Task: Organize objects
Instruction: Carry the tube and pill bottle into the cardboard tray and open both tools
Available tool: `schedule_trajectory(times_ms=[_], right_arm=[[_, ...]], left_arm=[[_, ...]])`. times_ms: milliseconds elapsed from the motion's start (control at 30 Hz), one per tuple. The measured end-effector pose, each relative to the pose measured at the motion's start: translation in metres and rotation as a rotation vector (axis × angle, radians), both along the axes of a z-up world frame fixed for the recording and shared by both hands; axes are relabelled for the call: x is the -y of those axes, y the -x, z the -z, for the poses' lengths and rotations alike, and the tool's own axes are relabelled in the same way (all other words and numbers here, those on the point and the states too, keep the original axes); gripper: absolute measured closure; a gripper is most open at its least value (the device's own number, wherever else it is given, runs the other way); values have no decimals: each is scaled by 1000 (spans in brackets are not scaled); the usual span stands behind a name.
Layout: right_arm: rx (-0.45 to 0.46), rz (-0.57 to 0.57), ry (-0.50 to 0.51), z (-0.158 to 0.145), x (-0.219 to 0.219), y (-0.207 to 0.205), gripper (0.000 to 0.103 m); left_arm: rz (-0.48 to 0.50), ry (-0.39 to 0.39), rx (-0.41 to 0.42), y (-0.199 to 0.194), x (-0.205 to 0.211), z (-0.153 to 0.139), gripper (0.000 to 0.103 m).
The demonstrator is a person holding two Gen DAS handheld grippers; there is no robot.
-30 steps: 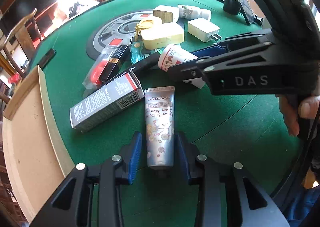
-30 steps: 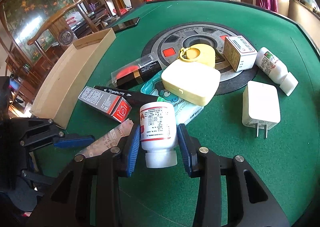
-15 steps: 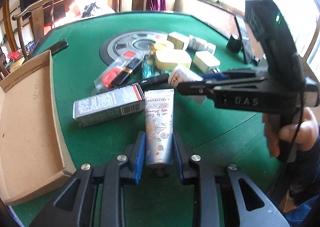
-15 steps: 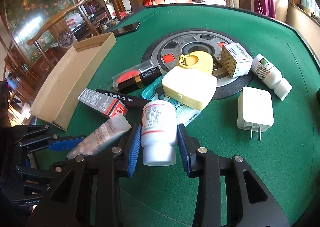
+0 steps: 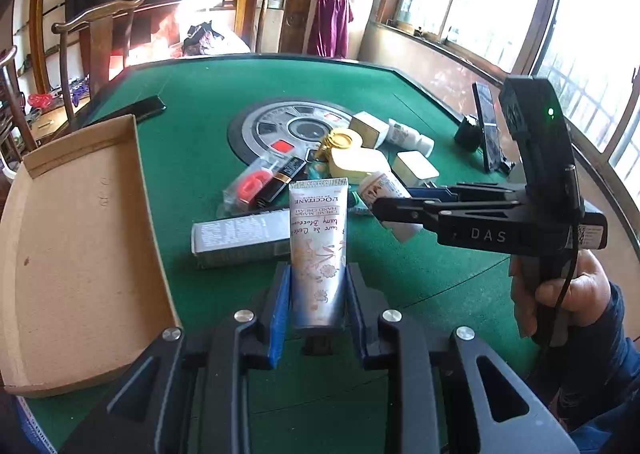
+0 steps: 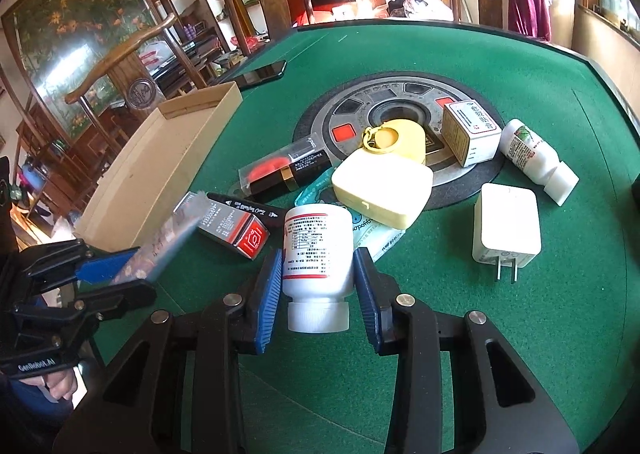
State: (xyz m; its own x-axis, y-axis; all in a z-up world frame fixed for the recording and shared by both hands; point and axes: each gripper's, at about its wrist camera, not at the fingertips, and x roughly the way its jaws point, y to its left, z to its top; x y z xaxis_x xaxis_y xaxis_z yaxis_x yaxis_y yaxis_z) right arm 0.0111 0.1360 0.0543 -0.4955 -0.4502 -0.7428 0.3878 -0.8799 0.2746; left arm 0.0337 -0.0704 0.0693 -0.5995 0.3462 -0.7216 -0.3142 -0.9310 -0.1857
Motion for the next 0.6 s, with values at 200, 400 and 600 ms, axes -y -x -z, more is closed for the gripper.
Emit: schedule_trajectory(times_ms=[200,400,600], right_arm=[[12,-3,33,-1,3,-1,67],[38,-34,89,-5,19,-4,67],[60,-89,107,-13,57,-3,67]], left_arm=[[-54,-27,-26,-4,28,-11,77],[-119,-38,-46,-9,65,-19,77],[-187,-47,-50,-7,106,-21,76]])
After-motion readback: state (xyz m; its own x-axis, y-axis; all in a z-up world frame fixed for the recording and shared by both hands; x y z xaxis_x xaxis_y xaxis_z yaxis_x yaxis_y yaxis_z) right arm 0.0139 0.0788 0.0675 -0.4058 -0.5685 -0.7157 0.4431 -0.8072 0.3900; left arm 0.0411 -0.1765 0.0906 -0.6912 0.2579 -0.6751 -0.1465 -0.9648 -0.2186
